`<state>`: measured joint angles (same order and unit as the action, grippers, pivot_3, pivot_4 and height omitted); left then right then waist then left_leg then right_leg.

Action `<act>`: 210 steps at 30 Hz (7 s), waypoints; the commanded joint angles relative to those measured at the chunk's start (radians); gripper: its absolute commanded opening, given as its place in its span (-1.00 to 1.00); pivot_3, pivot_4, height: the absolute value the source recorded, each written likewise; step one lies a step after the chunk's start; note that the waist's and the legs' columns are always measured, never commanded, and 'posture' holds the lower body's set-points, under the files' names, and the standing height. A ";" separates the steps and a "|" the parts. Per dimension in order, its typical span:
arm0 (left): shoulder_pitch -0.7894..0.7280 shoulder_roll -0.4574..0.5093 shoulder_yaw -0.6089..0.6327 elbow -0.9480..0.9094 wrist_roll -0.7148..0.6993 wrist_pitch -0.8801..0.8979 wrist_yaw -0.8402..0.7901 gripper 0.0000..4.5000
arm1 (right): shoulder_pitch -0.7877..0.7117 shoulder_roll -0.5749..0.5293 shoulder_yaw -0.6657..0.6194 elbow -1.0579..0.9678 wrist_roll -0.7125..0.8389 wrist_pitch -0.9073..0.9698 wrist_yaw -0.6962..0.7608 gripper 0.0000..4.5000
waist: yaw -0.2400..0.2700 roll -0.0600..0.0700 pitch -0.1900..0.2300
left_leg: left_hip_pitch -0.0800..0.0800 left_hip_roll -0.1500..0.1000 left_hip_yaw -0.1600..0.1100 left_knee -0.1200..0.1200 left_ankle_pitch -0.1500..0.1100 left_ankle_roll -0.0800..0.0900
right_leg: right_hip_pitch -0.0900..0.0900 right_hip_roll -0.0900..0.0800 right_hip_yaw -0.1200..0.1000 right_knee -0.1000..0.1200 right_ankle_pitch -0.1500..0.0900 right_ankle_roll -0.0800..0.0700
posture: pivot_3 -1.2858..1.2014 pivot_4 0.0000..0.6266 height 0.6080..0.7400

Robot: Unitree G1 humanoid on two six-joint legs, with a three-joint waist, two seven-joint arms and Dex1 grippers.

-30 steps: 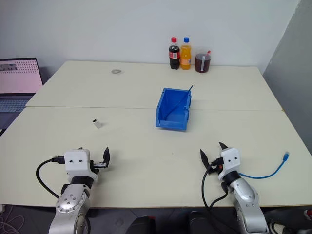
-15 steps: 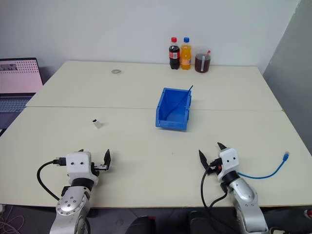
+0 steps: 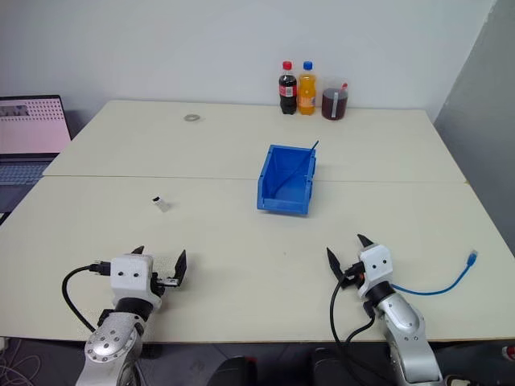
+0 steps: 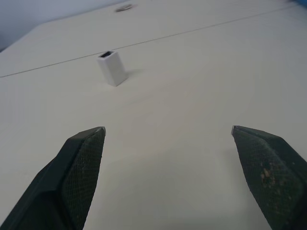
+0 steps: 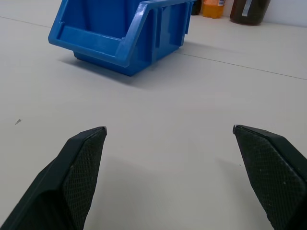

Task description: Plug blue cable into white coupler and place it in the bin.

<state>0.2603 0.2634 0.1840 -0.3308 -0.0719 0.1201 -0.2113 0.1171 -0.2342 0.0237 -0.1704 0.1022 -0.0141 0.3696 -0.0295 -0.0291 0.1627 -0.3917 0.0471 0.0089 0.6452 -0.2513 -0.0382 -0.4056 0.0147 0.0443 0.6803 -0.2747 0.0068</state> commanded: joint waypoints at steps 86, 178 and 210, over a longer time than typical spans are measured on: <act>-0.211 0.610 0.025 0.222 -0.277 0.158 -0.886 1.00 | -0.781 -0.226 0.473 0.302 -0.119 0.116 0.718 -0.98 | 0.004 -0.004 0.015 | -0.009 0.000 -0.004 0.000 0.000 0.000 | -0.008 0.000 -0.003 0.001 0.001 -0.006 | 0.03 -0.52 1.00; -0.636 0.385 -0.177 0.183 -0.488 0.515 -0.900 -0.90 | -0.261 -0.208 0.077 -0.424 0.492 0.836 0.347 0.88 | -0.003 -0.005 0.014 | -0.006 -0.002 -0.006 0.003 0.000 0.000 | -0.003 0.004 -0.005 0.002 0.000 -0.001 | 0.03 -0.52 1.00; -0.668 0.372 -0.154 0.131 -0.662 0.630 -0.911 -0.90 | -0.456 0.033 -0.006 -0.203 0.747 0.893 0.208 0.88 | -0.002 -0.005 0.013 | -0.006 -0.002 -0.007 0.003 0.000 0.000 | -0.003 0.005 -0.004 0.002 0.000 -0.001 | 0.03 -0.52 1.00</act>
<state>-0.4017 0.6402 0.0109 -0.1590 -0.7062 0.7584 -1.1230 -0.3176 -0.2097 0.0224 -0.3632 0.8291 0.9004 0.5710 -0.0316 -0.0343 0.1761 -0.3979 0.0455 0.0023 0.6479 -0.2512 -0.0381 -0.4089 0.0194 0.0406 0.6821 -0.2748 0.0057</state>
